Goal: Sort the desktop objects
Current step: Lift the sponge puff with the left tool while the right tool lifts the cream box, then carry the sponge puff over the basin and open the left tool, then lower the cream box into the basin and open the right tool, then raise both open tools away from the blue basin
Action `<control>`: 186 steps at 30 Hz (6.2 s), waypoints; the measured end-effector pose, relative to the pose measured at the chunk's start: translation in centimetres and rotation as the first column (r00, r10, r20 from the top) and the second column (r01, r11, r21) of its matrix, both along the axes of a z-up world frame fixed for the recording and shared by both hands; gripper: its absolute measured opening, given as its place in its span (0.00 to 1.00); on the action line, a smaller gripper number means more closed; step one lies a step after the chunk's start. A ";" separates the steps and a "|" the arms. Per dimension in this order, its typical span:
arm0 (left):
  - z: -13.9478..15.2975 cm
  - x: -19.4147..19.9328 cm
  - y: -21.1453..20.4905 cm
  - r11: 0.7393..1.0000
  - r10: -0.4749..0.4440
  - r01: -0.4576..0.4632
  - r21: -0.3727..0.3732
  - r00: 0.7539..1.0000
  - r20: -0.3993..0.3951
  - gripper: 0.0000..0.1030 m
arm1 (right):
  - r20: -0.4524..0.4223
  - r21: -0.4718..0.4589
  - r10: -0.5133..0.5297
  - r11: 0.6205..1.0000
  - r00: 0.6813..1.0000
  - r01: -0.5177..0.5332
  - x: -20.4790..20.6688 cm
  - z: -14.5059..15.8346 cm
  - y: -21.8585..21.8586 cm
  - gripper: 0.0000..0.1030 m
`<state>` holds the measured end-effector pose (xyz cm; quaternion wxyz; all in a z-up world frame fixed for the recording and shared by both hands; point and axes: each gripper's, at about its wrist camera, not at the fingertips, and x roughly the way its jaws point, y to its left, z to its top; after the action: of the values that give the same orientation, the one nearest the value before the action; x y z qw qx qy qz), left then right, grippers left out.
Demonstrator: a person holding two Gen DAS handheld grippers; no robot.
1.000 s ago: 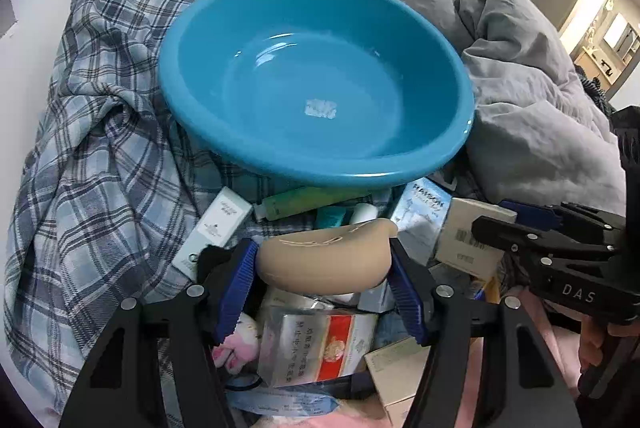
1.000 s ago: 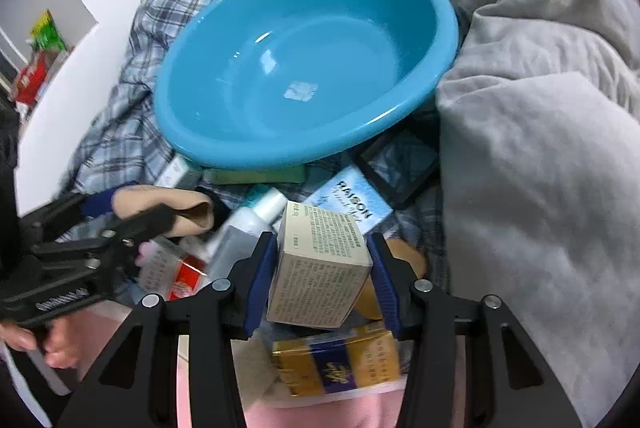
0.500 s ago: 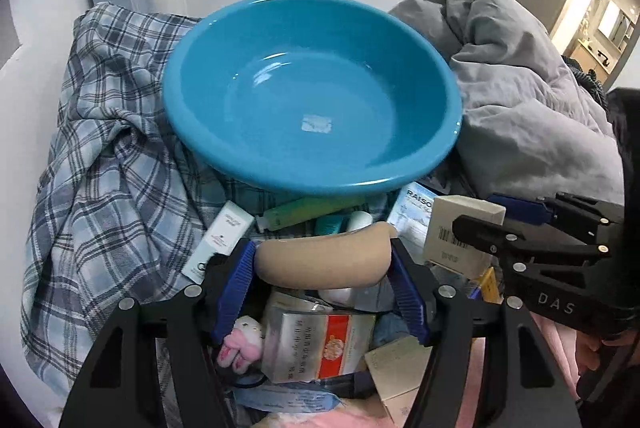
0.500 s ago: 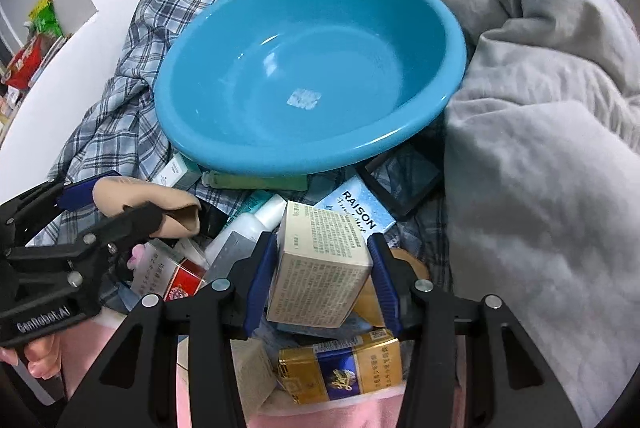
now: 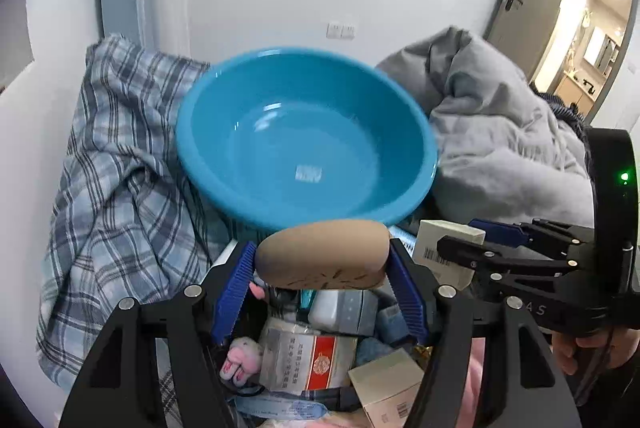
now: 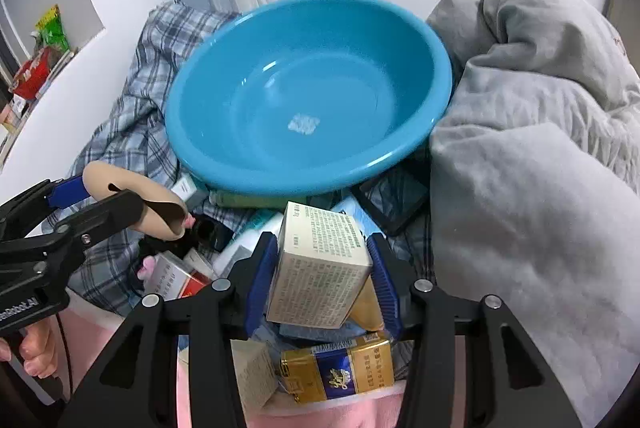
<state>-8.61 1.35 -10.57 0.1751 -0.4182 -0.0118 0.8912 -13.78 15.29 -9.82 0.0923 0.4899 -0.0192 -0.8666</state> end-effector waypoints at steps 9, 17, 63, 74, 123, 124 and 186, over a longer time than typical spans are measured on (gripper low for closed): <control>1.1 0.5 0.1 0.999 -0.010 0.012 0.042 0.999 -0.051 0.65 | -0.071 -0.024 -0.005 1.000 0.997 0.003 0.5 1.7 0.3 0.44; 2.3 1.0 -1.3 0.994 0.071 -0.060 0.088 0.989 -0.132 0.63 | -0.099 -0.040 -0.033 0.999 0.995 0.029 0.6 2.2 0.9 0.44; 10.8 7.0 -0.7 0.968 0.247 -0.230 0.103 0.779 -0.576 0.63 | -0.783 -0.022 -0.091 0.993 0.616 0.118 8.5 13.3 -2.0 0.40; 18.2 6.0 -0.4 0.965 0.255 -0.228 0.131 0.696 -0.671 0.63 | -0.824 -0.071 -0.123 0.991 0.553 0.115 7.1 19.8 -1.2 0.40; 7.6 -5.8 0.0 0.976 0.210 -0.216 0.040 0.859 -0.466 0.42 | -0.726 -0.037 -0.100 0.994 0.680 0.107 0.0 13.4 -0.6 0.41; 7.3 -6.2 0.0 0.974 0.213 -0.223 0.032 0.869 -0.446 0.42 | -0.720 -0.039 -0.101 0.994 0.687 0.106 -0.1 13.1 -0.5 0.41; -3.9 -12.3 1.6 0.979 0.189 -0.196 -0.056 0.975 -0.116 0.67 | -0.302 0.030 -0.119 0.990 0.946 0.135 -8.7 0.5 -0.2 0.60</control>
<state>-20.95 2.98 -14.48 0.0742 -0.3711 -0.0129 0.9255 -22.45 15.07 -9.27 0.0258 0.3529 -0.0146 -0.9352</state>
